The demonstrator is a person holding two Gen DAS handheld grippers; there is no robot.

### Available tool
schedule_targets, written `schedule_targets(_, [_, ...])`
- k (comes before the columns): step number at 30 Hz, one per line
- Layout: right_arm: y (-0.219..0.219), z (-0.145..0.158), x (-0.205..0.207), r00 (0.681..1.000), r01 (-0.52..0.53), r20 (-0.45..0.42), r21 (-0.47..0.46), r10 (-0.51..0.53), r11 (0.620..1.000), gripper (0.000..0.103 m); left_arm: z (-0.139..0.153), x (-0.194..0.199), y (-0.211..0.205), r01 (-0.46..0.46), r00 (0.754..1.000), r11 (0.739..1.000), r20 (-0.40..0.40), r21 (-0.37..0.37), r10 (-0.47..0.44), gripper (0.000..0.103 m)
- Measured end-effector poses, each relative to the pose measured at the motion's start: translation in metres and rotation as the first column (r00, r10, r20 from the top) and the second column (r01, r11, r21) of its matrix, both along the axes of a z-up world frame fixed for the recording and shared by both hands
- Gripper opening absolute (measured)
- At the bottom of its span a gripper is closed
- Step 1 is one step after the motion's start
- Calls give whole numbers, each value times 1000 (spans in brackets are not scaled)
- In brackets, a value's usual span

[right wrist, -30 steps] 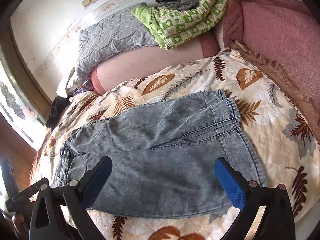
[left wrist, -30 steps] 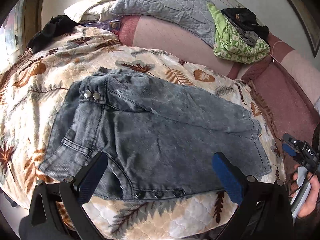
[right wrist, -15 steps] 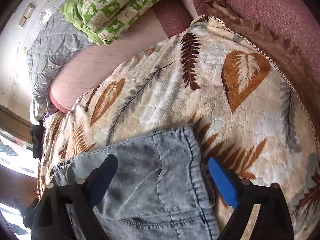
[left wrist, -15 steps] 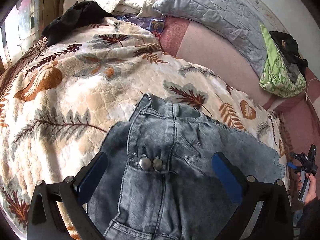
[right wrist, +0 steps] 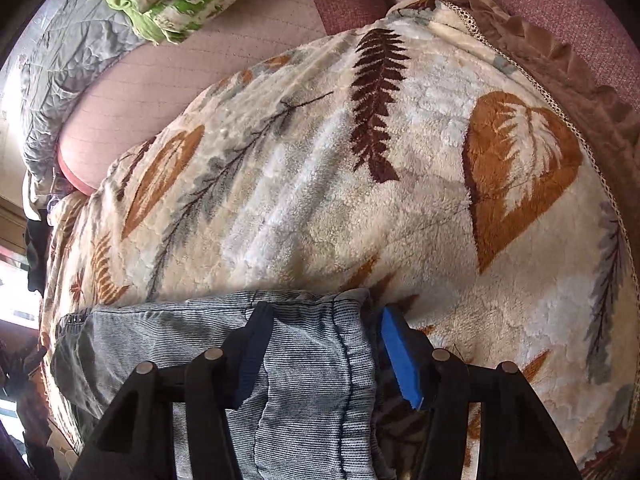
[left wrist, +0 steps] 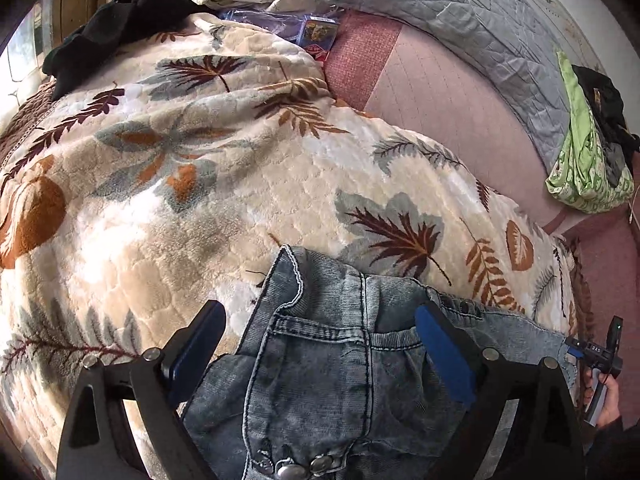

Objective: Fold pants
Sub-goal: 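Grasp the jeans waistband with the left gripper while the right gripper grasps a leg hem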

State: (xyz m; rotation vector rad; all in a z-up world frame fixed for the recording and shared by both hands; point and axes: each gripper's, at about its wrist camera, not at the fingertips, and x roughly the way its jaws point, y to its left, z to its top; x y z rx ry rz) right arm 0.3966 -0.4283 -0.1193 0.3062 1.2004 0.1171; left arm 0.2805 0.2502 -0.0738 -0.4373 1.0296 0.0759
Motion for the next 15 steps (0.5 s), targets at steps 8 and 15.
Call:
schedule_targets(8, [8,-5,2,999,-41,0,-15,41,999,42,-26,37,3,13,996,997,-92,-77,-20,62])
schedule_targets(15, [5,-5,2,999,-49,2,-33,49,998,24,-39,53,-7,50,989,998,-135,-33,-54,13])
